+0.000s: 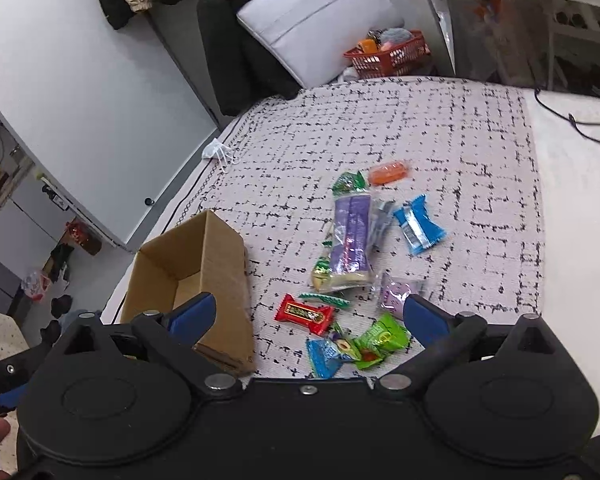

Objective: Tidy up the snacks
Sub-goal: 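Move both open tools from the box back toward the snack pile, then grasp the green packet with the right tool while the left tool grasps the blue packet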

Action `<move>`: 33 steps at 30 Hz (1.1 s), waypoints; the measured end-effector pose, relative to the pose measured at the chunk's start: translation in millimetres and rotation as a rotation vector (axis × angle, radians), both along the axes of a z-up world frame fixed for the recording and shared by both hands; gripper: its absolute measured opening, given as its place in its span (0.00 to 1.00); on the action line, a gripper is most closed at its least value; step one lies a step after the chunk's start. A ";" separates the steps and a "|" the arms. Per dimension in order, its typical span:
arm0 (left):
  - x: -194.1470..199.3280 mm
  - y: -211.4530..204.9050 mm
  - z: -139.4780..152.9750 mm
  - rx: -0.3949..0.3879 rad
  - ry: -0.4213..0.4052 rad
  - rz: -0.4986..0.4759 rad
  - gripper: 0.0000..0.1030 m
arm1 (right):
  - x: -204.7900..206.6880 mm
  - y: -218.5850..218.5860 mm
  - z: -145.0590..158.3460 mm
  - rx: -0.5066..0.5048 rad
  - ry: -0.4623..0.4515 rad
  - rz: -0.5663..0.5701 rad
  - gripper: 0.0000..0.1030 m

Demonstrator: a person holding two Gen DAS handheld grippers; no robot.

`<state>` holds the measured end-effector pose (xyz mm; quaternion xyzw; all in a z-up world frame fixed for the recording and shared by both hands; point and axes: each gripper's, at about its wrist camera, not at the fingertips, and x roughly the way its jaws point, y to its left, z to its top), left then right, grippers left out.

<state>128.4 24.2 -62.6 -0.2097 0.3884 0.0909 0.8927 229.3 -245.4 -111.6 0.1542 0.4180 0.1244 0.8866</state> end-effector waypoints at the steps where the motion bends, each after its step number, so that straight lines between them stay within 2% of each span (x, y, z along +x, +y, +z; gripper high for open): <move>1: 0.6 -1.8 -1.1 0.004 0.004 0.001 1.00 | 0.4 -1.9 -1.8 0.005 0.006 -0.003 0.98; 9: 9.8 -22.6 -10.7 0.040 0.029 -0.014 1.00 | 1.0 -19.8 -12.4 0.060 0.041 -0.041 0.98; 22: 29.2 -51.5 -44.2 0.022 0.049 -0.069 0.99 | 9.3 -33.3 -30.4 0.072 0.104 -0.098 0.96; 27: 40.6 -60.6 -63.6 -0.009 0.067 -0.106 0.97 | 16.6 -34.3 -44.8 0.084 0.165 -0.126 0.86; 33: 53.7 -76.6 -83.6 -0.052 0.091 -0.159 0.87 | 29.4 -39.9 -66.0 0.116 0.263 -0.173 0.74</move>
